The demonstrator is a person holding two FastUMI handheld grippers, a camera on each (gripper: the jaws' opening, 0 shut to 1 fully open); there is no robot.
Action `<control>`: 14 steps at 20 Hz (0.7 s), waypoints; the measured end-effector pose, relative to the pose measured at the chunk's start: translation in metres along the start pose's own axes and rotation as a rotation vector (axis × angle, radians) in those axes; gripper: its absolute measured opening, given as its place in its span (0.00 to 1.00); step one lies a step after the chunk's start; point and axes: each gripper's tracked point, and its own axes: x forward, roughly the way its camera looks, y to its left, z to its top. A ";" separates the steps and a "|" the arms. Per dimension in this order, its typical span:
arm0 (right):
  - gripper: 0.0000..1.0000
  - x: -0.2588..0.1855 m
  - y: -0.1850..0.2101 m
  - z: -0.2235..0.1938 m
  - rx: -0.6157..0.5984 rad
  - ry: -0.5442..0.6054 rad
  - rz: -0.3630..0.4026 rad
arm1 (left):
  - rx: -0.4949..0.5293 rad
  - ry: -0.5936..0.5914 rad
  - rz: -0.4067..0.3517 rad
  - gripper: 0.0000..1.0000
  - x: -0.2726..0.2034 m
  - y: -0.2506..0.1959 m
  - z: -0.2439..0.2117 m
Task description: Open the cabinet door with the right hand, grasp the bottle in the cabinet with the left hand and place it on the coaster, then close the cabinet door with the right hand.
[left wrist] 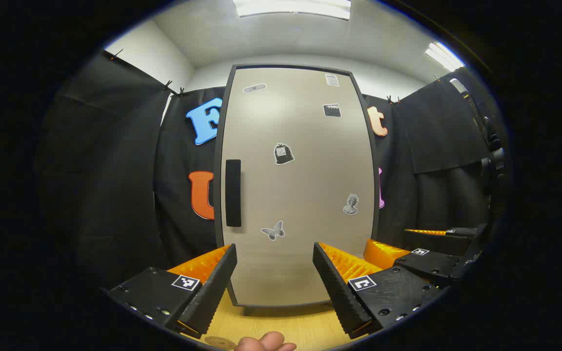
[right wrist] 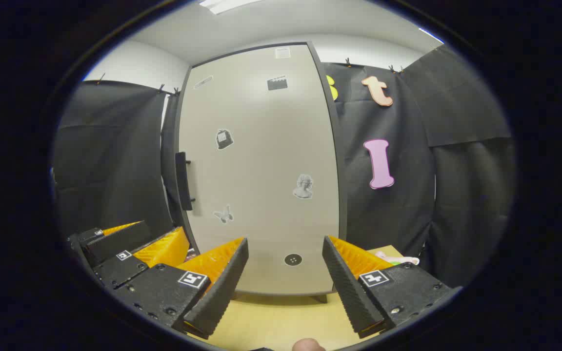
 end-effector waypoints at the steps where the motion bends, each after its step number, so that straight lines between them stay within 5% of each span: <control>1: 0.96 -0.001 0.000 0.001 -0.003 -0.004 0.000 | 0.001 -0.003 -0.001 0.95 0.000 -0.001 0.001; 14: 0.98 -0.010 -0.002 0.025 -0.016 -0.131 -0.004 | 0.020 -0.158 -0.024 0.95 -0.008 -0.008 0.030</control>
